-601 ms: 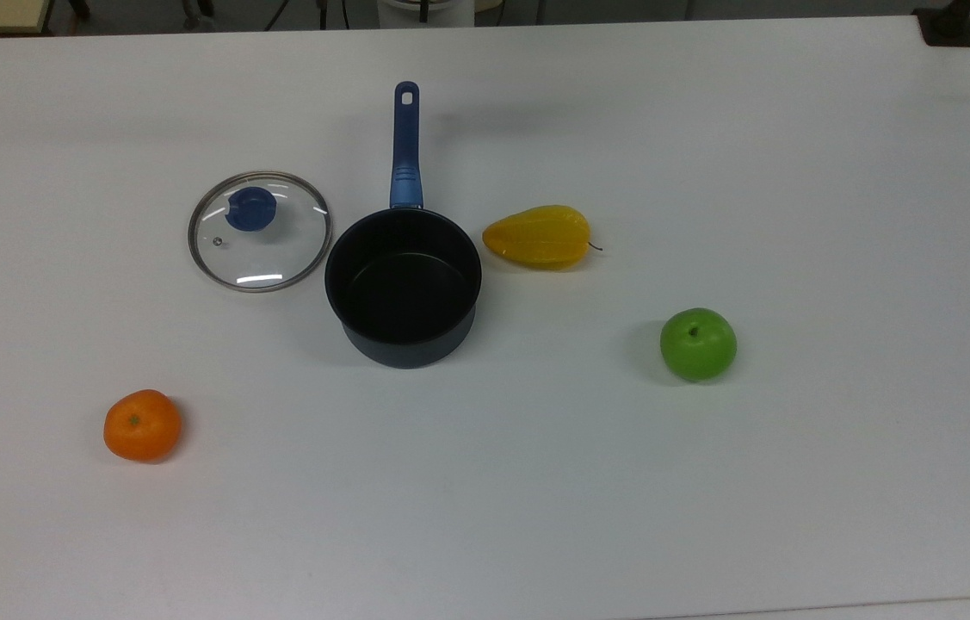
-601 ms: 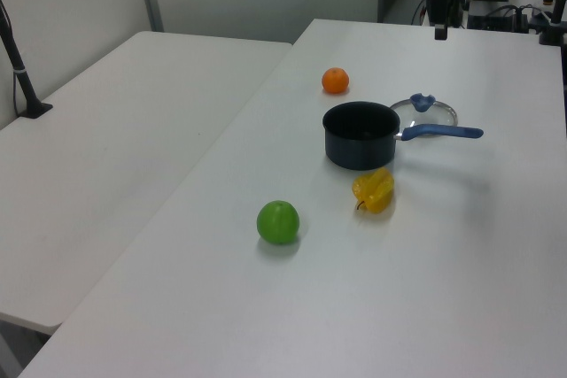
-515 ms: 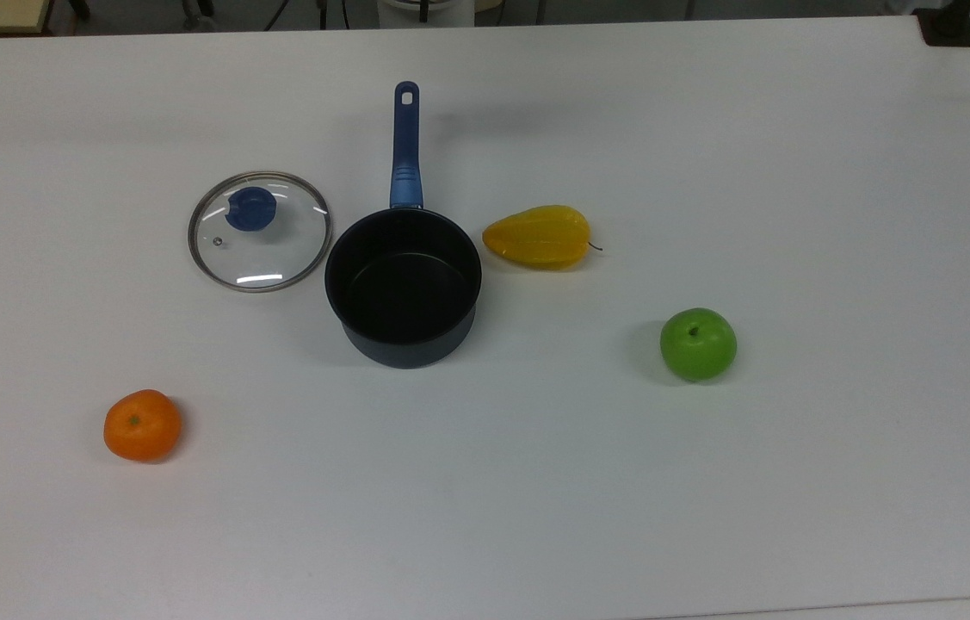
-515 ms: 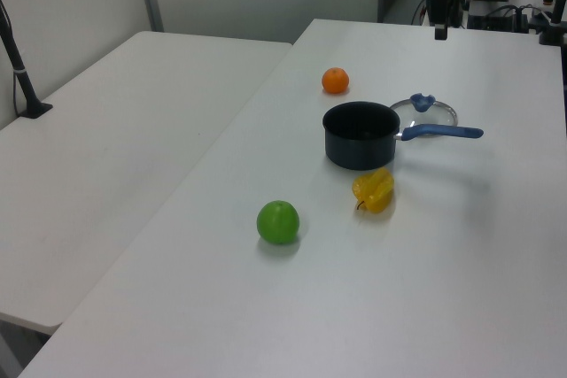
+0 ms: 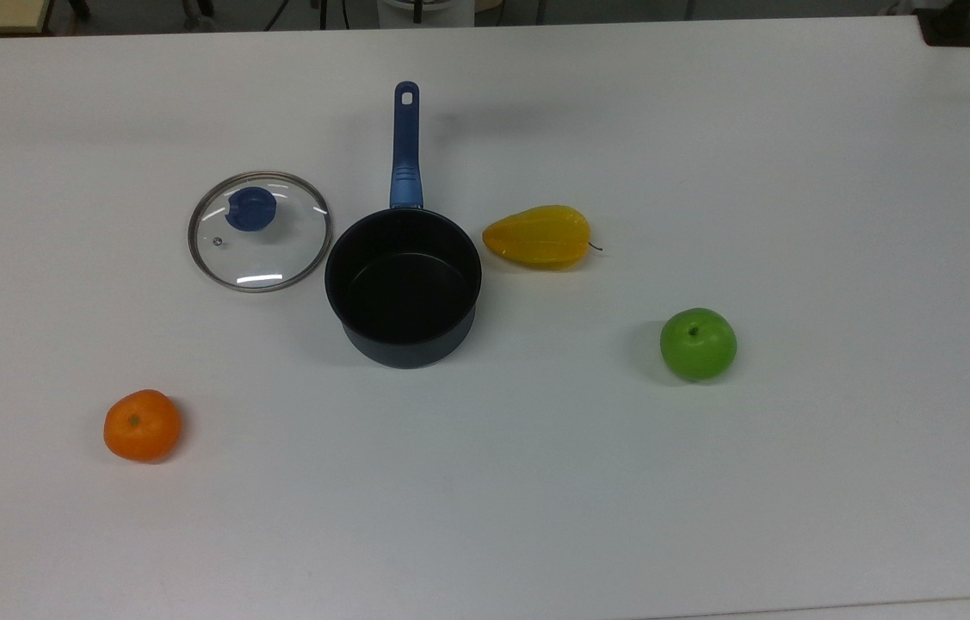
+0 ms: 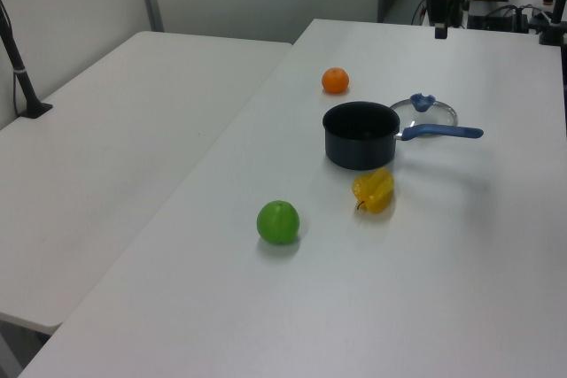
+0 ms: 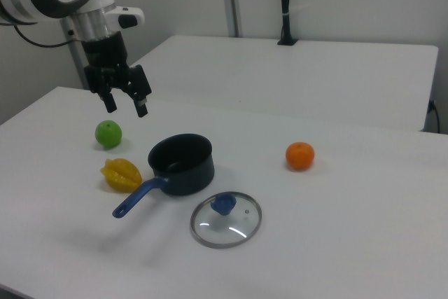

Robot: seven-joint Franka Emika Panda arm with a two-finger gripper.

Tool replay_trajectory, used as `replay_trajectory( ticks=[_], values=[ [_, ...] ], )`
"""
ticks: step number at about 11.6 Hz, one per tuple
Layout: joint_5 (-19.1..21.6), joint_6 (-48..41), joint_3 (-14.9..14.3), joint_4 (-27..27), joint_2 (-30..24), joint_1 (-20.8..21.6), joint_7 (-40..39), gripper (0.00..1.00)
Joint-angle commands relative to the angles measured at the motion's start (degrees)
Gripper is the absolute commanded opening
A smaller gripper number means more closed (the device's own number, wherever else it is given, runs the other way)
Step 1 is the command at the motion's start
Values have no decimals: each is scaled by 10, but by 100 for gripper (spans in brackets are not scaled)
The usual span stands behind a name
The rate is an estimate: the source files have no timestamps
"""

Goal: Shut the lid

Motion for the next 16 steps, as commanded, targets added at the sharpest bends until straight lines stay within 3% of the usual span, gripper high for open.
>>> replay_trajectory(
  ticks=[1,4,8,16],
  values=[
    [-3,50,-3,-11,3,-42,-45,100],
    [-3,61,-3,-16,22,-99,-146,100],
    [-3,179,-5,-92,53,-153,-199,100],
    [-3,306,-5,-114,175,-167,-214,100]
  ],
)
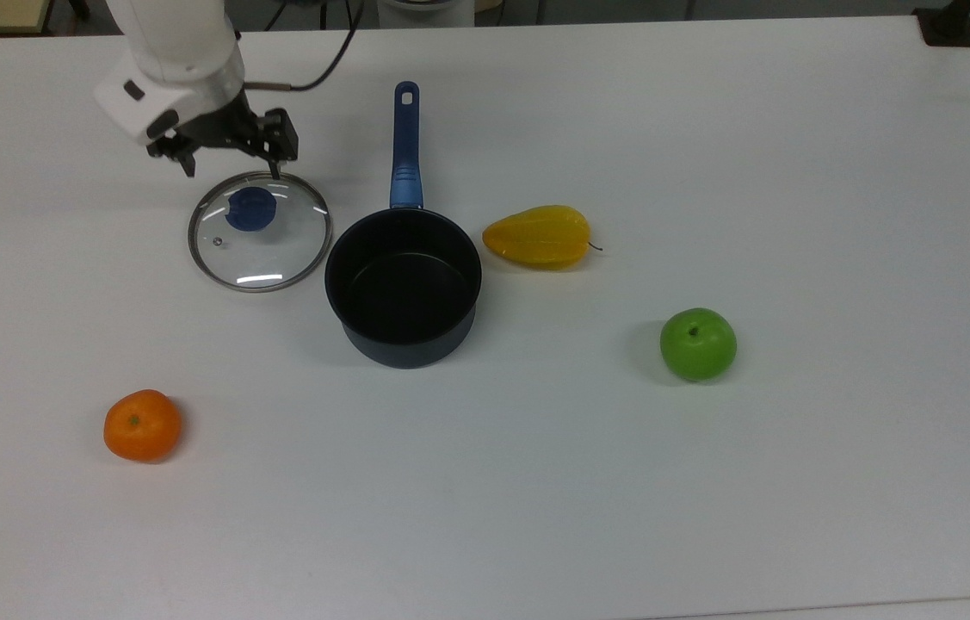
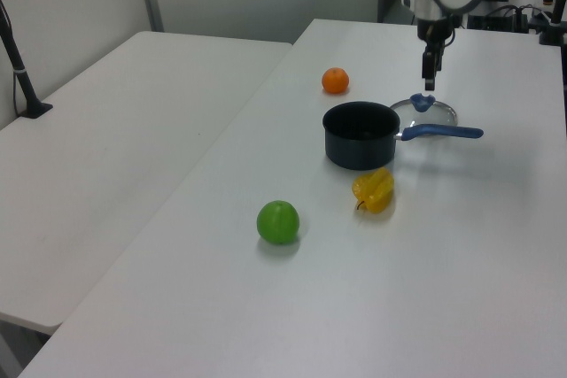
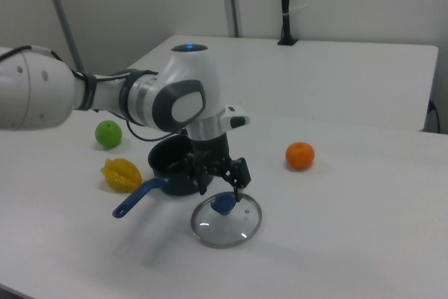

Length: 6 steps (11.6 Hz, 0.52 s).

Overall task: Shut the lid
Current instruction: 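Move the gripper down over the blue knob of the glass lid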

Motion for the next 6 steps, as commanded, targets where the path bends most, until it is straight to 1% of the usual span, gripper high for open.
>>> replay_trajectory(
  ticks=[1,2,3,4,5,6],
  values=[
    [-3,46,-2,-3,32,0,-13,100],
    [-3,58,-2,-3,39,1,-13,100],
    [-3,60,-2,-3,43,3,-12,96],
    [-3,60,-2,-3,44,3,-11,91],
    [-3,59,-2,-3,43,4,-11,83],
    [-2,58,-2,-3,43,3,-9,78]
  ],
)
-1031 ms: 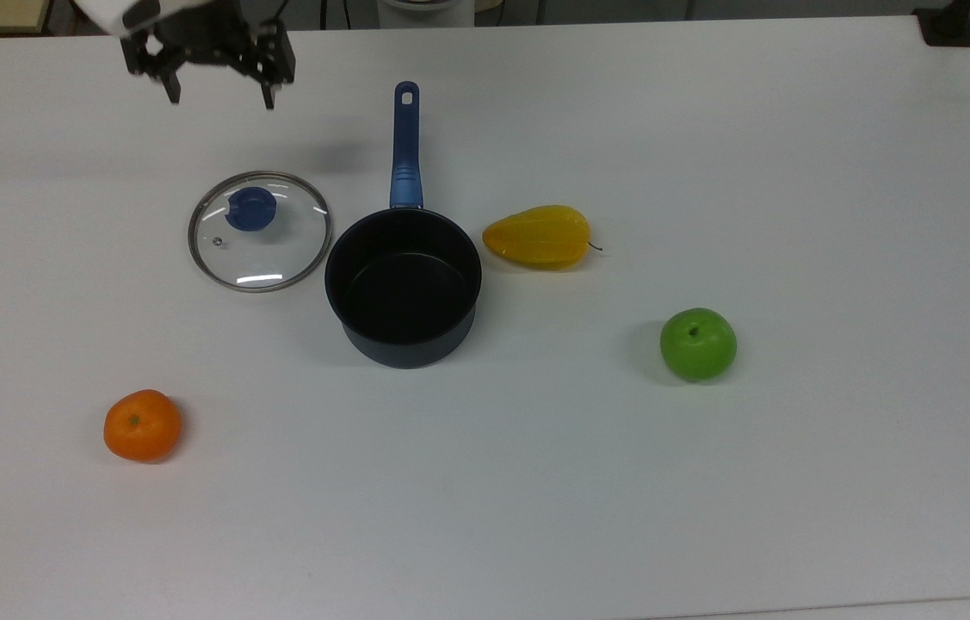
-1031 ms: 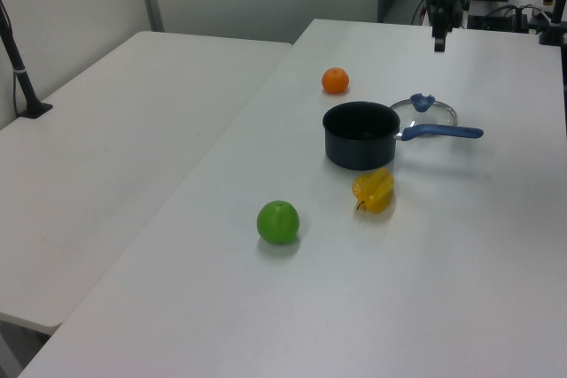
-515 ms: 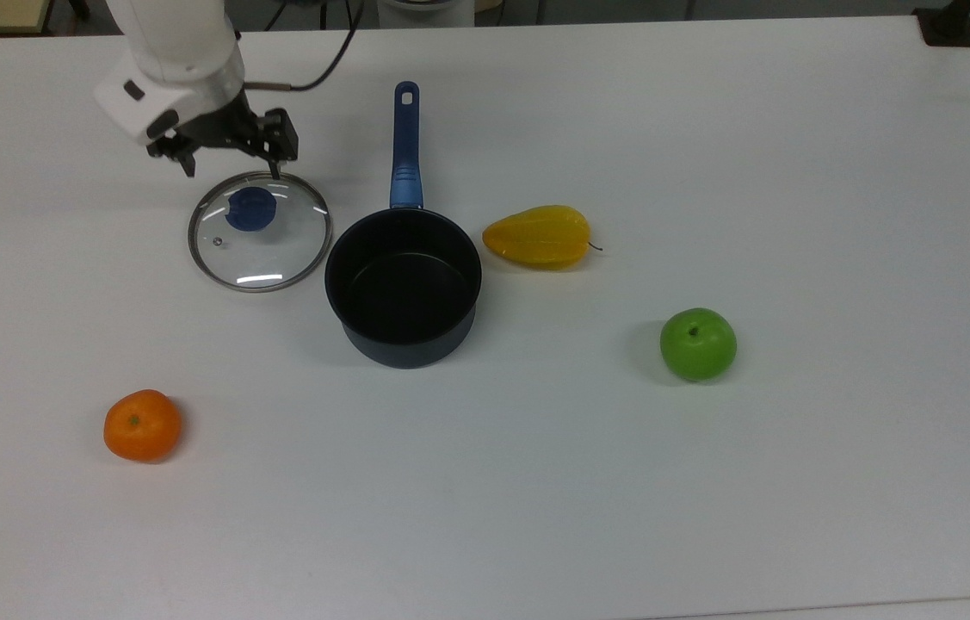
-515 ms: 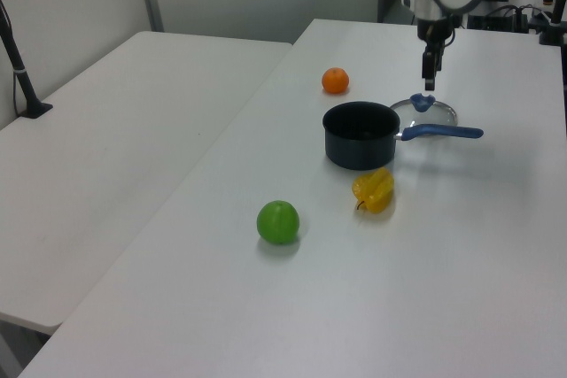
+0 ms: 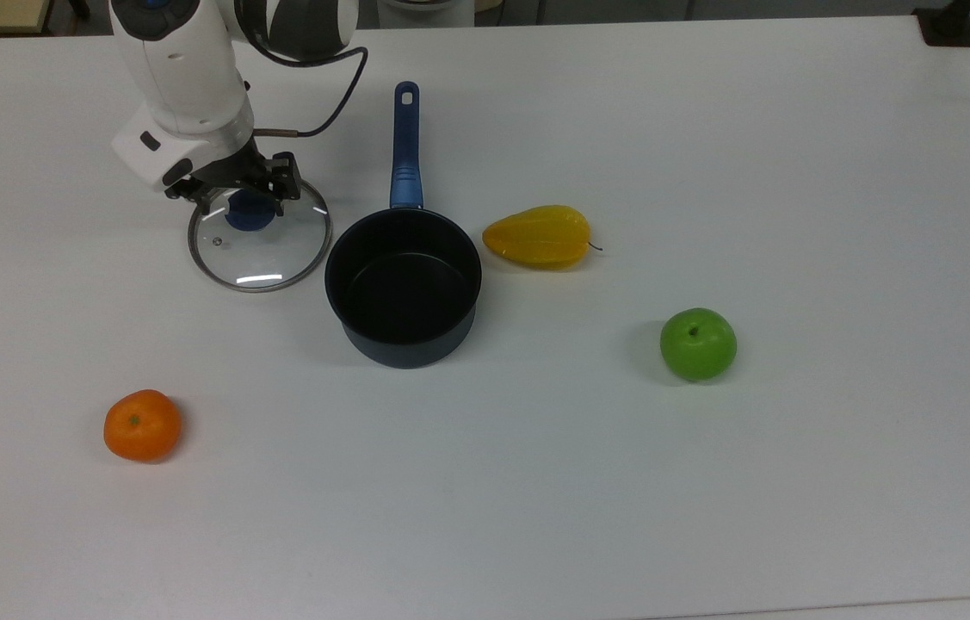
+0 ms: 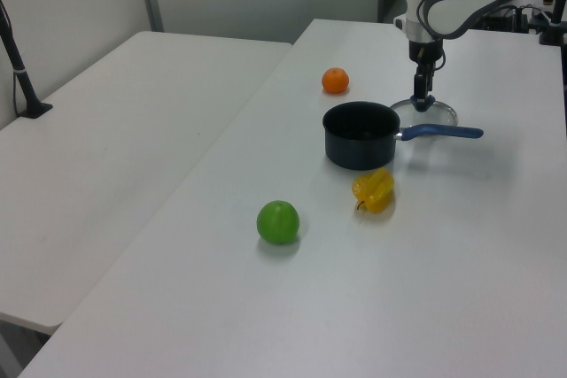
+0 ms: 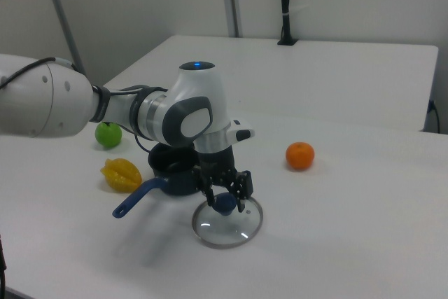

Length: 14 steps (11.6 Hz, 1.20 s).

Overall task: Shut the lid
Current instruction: 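Move the gripper down over the blue knob of the glass lid, then close the gripper on the blue knob and lift the lid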

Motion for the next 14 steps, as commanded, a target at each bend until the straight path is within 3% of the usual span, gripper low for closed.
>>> replay_trajectory(
  ticks=[1,2,5,6,11,14],
  values=[
    [-1,6,-2,-4,-5,4,-5,73],
    [-1,7,-1,-3,-5,4,-4,69],
    [0,5,-1,2,-7,4,-1,43],
    [1,-2,-1,10,-11,0,-1,40],
    [8,-126,-2,136,-12,1,43,38],
    [3,-196,2,209,-9,38,59,39]
  ],
)
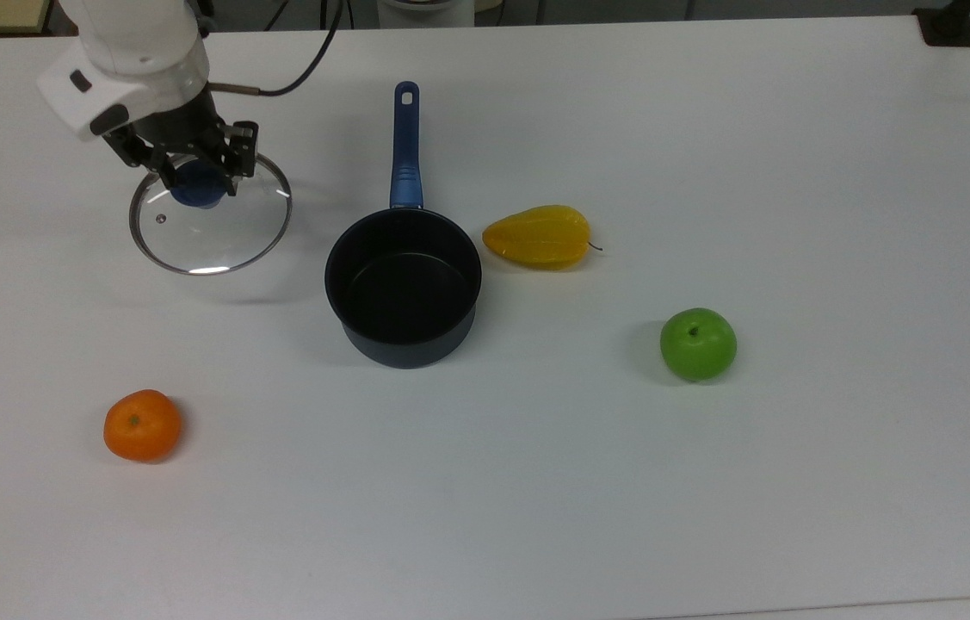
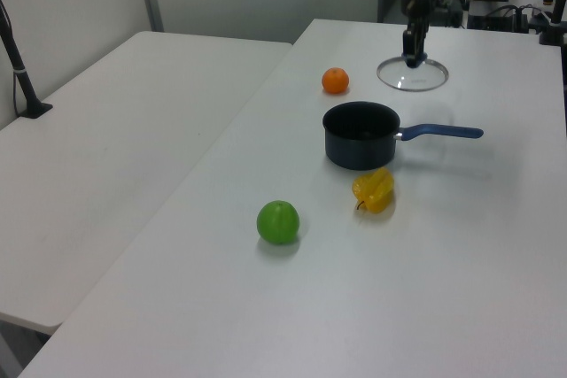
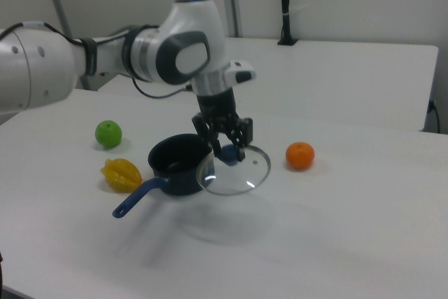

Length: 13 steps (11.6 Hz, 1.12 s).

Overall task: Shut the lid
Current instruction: 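Carry the glass lid over the saucepan and lower it onto the rim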

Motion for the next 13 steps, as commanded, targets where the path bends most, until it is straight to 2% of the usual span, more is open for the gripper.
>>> replay_trajectory(
  ticks=[1,5,6,13],
  values=[
    [-4,-88,-1,65,-2,50,20,39],
    [0,-97,3,86,7,105,21,39],
    [-1,-95,3,96,27,124,21,39],
    [1,-35,3,107,81,164,33,39]
  ],
)
